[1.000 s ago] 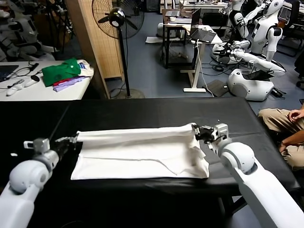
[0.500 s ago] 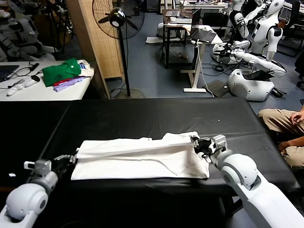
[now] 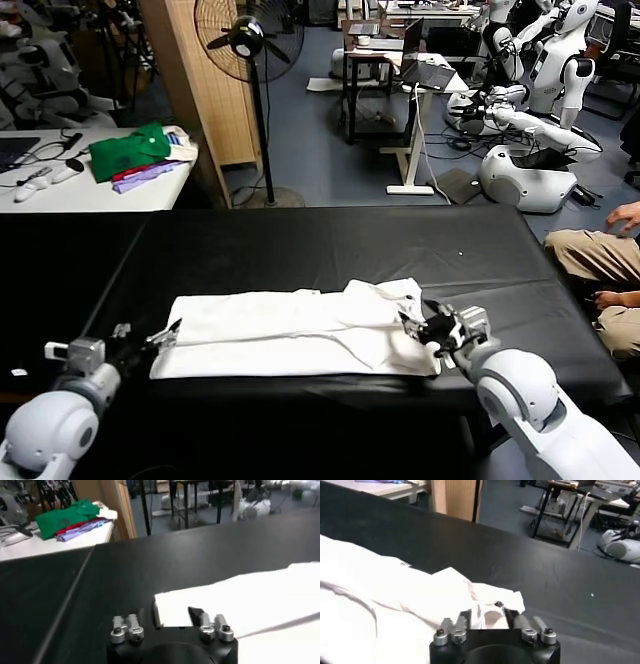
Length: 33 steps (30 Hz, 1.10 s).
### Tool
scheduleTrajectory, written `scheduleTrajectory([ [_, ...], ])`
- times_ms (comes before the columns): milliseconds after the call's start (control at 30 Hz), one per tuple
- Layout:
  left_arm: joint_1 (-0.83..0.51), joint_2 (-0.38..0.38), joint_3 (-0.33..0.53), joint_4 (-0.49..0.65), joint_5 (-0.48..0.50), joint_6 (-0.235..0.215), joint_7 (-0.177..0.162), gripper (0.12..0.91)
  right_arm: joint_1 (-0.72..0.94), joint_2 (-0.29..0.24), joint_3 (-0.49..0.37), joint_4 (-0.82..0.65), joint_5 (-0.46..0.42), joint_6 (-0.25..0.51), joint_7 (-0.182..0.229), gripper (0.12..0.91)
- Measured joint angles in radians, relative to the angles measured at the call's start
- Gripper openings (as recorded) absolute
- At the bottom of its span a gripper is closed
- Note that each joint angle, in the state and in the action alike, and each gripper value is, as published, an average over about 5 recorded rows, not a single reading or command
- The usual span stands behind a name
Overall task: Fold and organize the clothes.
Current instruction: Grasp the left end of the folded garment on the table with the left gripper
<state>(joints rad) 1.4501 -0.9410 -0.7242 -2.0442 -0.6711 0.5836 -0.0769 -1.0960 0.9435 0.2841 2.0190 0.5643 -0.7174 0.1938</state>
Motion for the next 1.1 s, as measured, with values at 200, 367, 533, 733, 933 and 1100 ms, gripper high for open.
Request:
scheduleTrajectory([
  [200,-0.122,-0.031,0.031,0.091,-0.118,0.027,-0.028,0.798,0.081,0.099,-0.027,-0.125,-0.046,0.082,0.023,0.798],
  [367,-0.195,-0.048,0.058,0.168,-0.148,0.033,-0.026,0.798,0.129,0.168,-0.038,-0.228,-0.063,0.107,0.061,0.798],
  [533,-0.235,-0.065,0.075,0.233,-0.179,0.028,-0.019,0.796,0.152,0.211,-0.042,-0.297,-0.059,0.114,0.07,0.797],
  [733,-0.247,-0.073,0.084,0.284,-0.18,0.023,-0.013,0.635,0.159,0.249,-0.048,-0.344,-0.062,0.124,0.068,0.639],
  [933,-0.254,-0.075,0.09,0.309,-0.137,-0.001,-0.004,0.302,0.157,0.287,-0.058,-0.371,-0.106,0.169,0.084,0.308],
  [1100,-0.263,-0.092,0.112,0.336,-0.017,-0.087,0.024,0.124,0.136,0.319,-0.073,-0.37,-0.159,0.221,0.161,0.133],
])
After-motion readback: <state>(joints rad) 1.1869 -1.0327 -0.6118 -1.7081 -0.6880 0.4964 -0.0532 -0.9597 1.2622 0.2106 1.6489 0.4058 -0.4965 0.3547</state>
